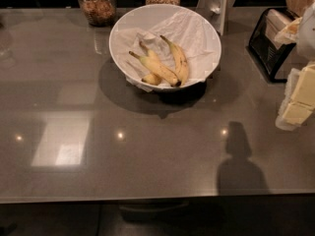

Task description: Pick banana from white bowl

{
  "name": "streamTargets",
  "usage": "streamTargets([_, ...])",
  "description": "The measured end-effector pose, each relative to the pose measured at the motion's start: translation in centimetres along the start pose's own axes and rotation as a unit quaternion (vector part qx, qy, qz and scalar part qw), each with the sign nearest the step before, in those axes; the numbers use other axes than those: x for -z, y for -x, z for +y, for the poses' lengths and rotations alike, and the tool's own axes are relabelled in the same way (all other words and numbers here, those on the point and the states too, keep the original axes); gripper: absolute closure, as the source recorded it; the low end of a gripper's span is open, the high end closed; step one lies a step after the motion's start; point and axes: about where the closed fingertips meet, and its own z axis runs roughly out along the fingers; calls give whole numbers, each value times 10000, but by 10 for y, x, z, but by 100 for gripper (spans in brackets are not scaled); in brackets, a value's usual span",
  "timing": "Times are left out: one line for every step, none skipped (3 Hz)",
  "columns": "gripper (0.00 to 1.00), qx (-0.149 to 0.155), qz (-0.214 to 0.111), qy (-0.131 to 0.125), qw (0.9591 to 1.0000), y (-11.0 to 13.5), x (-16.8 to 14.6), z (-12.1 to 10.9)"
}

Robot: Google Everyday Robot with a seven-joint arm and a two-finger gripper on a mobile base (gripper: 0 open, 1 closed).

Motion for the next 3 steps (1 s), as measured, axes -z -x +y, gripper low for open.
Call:
streamTargets([0, 0, 0, 0, 10000, 0, 0, 0])
streamTargets([0, -77, -321, -68, 9994, 10, 1, -7])
streamTargets([0, -257, -1094, -158, 9935, 38, -1, -30])
